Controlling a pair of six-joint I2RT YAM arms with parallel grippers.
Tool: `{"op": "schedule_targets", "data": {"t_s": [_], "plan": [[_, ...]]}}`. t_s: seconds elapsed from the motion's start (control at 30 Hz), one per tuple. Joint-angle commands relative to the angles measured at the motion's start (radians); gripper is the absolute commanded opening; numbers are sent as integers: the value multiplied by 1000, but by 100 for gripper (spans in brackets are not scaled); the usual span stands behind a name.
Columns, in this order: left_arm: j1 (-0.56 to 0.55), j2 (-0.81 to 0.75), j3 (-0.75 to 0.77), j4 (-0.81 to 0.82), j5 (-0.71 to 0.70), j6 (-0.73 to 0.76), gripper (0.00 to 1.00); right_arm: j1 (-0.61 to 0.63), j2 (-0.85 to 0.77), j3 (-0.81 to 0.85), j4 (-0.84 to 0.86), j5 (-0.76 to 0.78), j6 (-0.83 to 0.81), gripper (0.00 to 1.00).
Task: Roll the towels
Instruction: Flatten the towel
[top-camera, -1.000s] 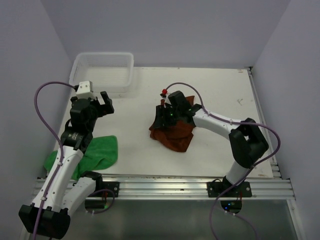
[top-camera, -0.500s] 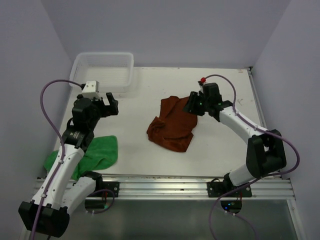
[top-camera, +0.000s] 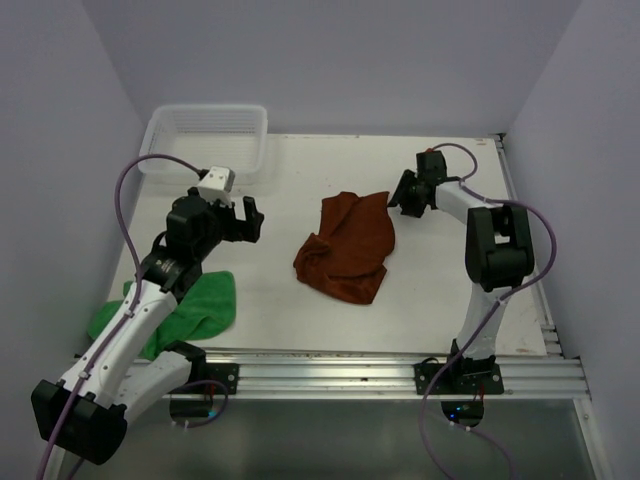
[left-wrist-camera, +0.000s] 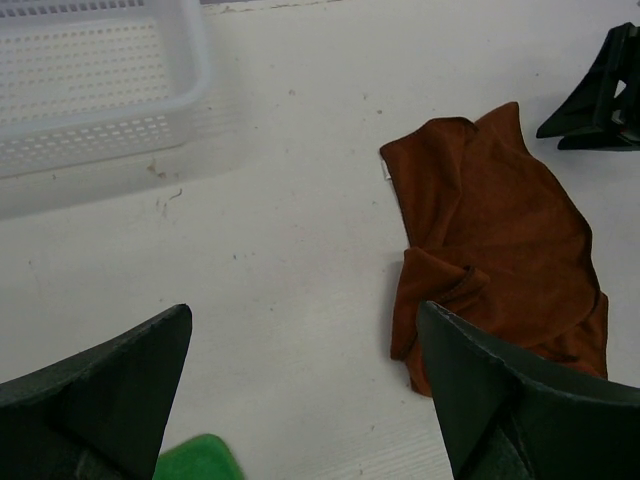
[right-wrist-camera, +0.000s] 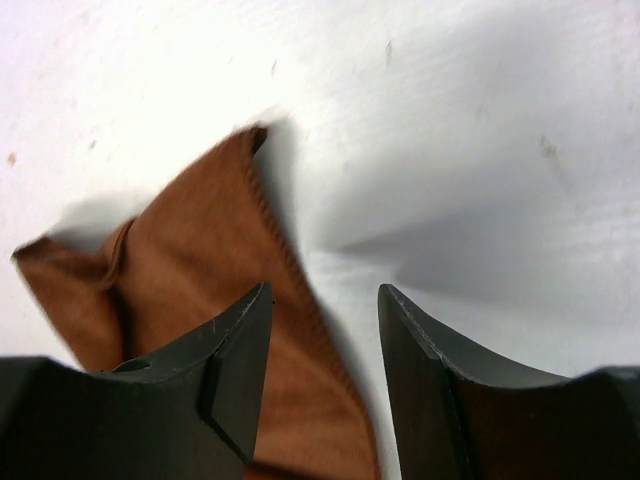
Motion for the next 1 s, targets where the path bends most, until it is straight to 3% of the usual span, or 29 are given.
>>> {"op": "schedule_targets", "data": {"t_s": [0.0,0.43,0.63,0.77,0.97], "plan": [[-17,10,1,47,39,20,98,-19,74,85,46,-1,30,51],[-19,20,6,43,42,20,99,-26,257,192,155,-118,118,51],[-19,27,5,44,68,18,99,-25,271,192,167,-147,135,25],[-19,28,5,47,81,20,99,-26,245,192,161,-151,136,0],[-43,31,0,53,87,40,99,-28,50,182,42,-60,71,0]]}}
